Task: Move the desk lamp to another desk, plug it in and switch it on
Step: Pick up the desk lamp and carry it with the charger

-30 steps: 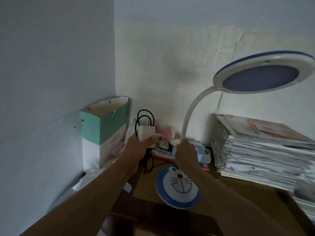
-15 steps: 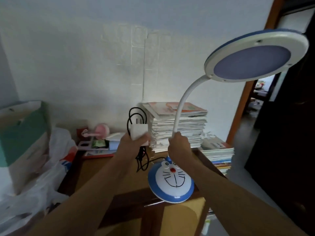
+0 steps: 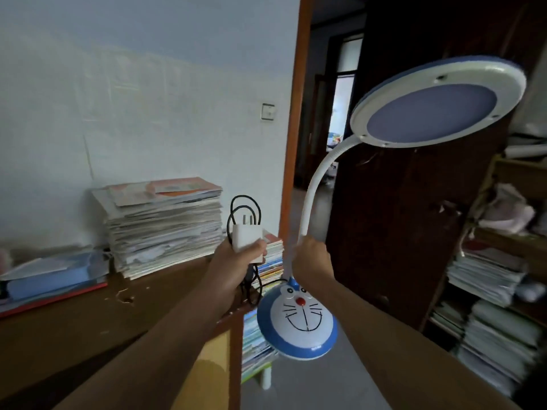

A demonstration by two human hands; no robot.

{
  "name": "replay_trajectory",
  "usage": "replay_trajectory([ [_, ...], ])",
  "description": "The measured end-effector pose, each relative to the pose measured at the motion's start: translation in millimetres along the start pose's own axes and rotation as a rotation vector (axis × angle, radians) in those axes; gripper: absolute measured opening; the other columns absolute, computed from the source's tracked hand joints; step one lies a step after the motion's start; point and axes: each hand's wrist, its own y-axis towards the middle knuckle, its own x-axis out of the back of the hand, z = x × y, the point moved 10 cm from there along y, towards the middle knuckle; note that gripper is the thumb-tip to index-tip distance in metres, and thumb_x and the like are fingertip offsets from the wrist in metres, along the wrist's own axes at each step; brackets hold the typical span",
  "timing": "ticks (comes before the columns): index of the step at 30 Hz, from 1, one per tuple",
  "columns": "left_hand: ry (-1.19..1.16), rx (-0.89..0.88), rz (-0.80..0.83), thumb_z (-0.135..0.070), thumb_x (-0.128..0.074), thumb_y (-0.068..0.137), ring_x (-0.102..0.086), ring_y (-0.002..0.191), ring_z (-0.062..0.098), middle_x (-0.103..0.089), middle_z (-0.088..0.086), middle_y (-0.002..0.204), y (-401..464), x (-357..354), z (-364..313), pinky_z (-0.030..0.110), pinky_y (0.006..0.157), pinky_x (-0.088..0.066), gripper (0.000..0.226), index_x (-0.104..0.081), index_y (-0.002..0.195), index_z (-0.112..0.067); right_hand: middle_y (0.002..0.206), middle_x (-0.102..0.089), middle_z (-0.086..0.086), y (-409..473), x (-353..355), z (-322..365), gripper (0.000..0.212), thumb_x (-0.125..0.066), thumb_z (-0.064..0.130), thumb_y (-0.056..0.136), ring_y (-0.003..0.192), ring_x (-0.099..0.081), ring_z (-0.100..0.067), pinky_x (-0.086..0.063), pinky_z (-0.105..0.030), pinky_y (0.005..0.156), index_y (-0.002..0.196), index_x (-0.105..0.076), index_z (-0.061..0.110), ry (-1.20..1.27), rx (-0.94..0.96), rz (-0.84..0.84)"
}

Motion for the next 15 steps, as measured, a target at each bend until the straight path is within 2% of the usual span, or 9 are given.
replay_trajectory([
  [2,0.008,-0.011,0.052,-0.016,-0.066,0.084,-0.061,0.080,0.022,-0.067,0.006,0.083,2.3,-52.2,5.2,0.032,0.073,-0.046,0.006,-0.065,0.090,-0.015,0.117,-0.057,-0.022,3.5,16.6,-43.6,0.029,-0.037,0.012,0.094,0.107,-0.056,-0.037,-0.043,-0.037,0.080,0.116,-0.049,-0.003,-0.017,-0.046,0.001],
  [5,0.014,-0.002,0.109,-0.021,-0.069,0.080,-0.062,0.072,0.017,-0.068,0.004,0.080,1.2,-126.0,13.1,0.028,0.067,-0.047,0.018,-0.064,0.094,-0.011,0.120,-0.056,-0.020,10.8,50.0,-117.1,0.029,-0.035,0.011,0.095,0.109,-0.054,-0.036,-0.042,-0.037,0.080,0.116,-0.050,-0.002,-0.067,-0.090,-0.044],
  [7,0.023,0.016,0.158,-0.028,-0.072,0.072,-0.063,0.082,0.024,-0.068,0.010,0.089,-2.6,-176.6,21.0,0.036,0.075,-0.048,0.024,-0.064,0.090,-0.014,0.119,-0.056,-0.021,9.9,69.5,-160.9,0.029,-0.034,0.011,0.095,0.108,-0.055,-0.037,-0.043,-0.038,0.081,0.116,-0.050,-0.002,-0.053,-0.145,-0.047],
  [8,0.023,0.028,0.185,-0.029,-0.073,0.072,-0.063,0.087,0.026,-0.068,0.012,0.091,-5.0,-201.5,25.6,0.038,0.078,-0.047,0.020,-0.064,0.086,-0.016,0.118,-0.056,-0.022,8.6,82.0,-186.4,0.028,-0.035,0.011,0.095,0.107,-0.055,-0.037,-0.044,-0.039,0.082,0.116,-0.049,-0.002,-0.034,-0.188,-0.064],
  [10,0.017,0.034,0.240,-0.023,-0.069,0.080,-0.063,0.083,0.023,-0.069,0.009,0.087,-8.7,-247.6,34.1,0.032,0.074,-0.047,0.006,-0.064,0.079,-0.020,0.116,-0.057,-0.022,4.1,107.7,-229.9,0.028,-0.038,0.012,0.095,0.106,-0.056,-0.038,-0.044,-0.039,0.082,0.116,-0.049,-0.001,-0.009,-0.253,-0.116],
  [13,0.010,0.019,0.313,-0.018,-0.065,0.085,-0.062,0.065,0.008,-0.067,-0.001,0.073,-12.3,-312.8,43.1,0.019,0.059,-0.045,0.010,-0.064,0.075,-0.019,0.115,-0.058,-0.023,-3.4,139.2,-290.3,0.028,-0.040,0.013,0.094,0.105,-0.056,-0.038,-0.044,-0.039,0.082,0.116,-0.049,-0.001,-0.019,-0.332,-0.148],
  [15,0.004,0.035,0.373,-0.017,-0.066,0.084,-0.063,0.069,0.011,-0.067,0.000,0.075,-15.3,-356.4,50.7,0.021,0.063,-0.047,0.004,-0.064,0.081,-0.016,0.115,-0.058,-0.022,-7.4,159.2,-329.0,0.027,-0.039,0.013,0.093,0.105,-0.057,-0.038,-0.046,-0.040,0.084,0.115,-0.049,-0.001,-0.017,-0.372,-0.176],
])
